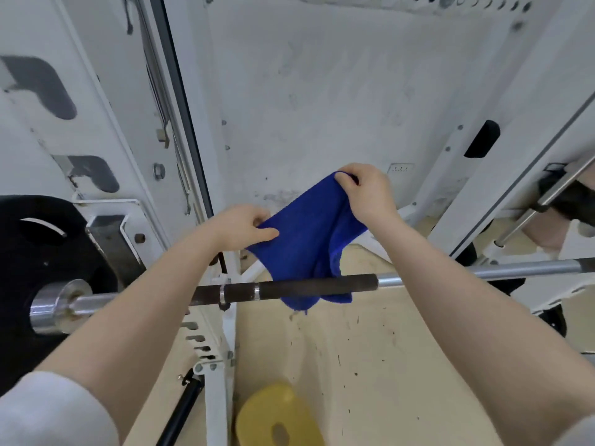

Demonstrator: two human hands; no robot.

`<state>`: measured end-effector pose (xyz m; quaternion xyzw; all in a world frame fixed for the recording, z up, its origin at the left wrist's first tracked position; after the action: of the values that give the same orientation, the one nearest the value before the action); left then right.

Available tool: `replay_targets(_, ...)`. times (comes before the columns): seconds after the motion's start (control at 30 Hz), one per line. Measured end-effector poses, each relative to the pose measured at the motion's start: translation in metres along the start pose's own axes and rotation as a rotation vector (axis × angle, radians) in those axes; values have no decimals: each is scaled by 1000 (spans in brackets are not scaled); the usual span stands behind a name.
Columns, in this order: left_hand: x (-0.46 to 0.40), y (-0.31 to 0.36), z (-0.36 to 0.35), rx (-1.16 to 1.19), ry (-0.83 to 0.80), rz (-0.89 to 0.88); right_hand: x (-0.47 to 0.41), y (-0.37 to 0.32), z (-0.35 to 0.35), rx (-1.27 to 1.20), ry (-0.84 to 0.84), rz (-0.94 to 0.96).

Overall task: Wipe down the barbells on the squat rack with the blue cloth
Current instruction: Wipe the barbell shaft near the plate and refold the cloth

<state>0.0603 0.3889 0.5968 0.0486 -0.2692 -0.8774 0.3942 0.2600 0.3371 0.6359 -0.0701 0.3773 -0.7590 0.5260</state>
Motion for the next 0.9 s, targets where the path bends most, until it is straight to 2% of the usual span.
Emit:
replay_targets(0.07, -14, 3, 9, -78, 202, -28, -13, -2, 4, 101, 15, 19)
replay_targets(0.13, -25, 6, 13, 109, 408, 27, -26, 2, 5, 104, -28, -39)
replay_targets(0.2, -37, 3, 10, 398, 485, 154, -34, 10, 1, 48, -129, -162)
replay_targets(0.3, -52, 1, -9, 939, 429, 337, -30, 19, -14, -117, -304, -375)
replay_targets(0.4, -56, 10, -29, 1396, 316, 416, -16, 19, -37, -631, -422, -672)
replay_targets(0.47, -55, 19, -38, 1544, 248, 408, -8, 17, -53, -907, -468, -800)
replay_targets(0.6, -50, 26, -40, 1487, 180, 259, 4, 10, -70, -1093, -531, -854)
replay_targets(0.7, -44, 23, -36, 1242, 126, 58, 7, 8, -68, -1174, -500, -816)
replay_targets(0.77, -39, 18, -34, 1106, 98, 36, 10, 5, -66, -1183, -550, -757)
replay_targets(0.83, -35, 15, -29, 1050, 87, 44, 12, 6, -65, -1130, -618, -684)
replay_targets(0.9, -31, 14, -24, 1025, 67, 27, 12, 11, -61, -849, -595, -524)
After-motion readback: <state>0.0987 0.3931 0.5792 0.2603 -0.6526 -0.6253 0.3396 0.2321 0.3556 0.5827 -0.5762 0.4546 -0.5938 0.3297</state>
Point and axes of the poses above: each hand's wrist, its own x-axis away from the middle knuckle, its own z-axis out of the back of the hand, y = z × x, the point moved 4 cm from there along -x, towards the middle knuckle, and after that the axes turned 5 degrees about -z, right-handed, at the moved point
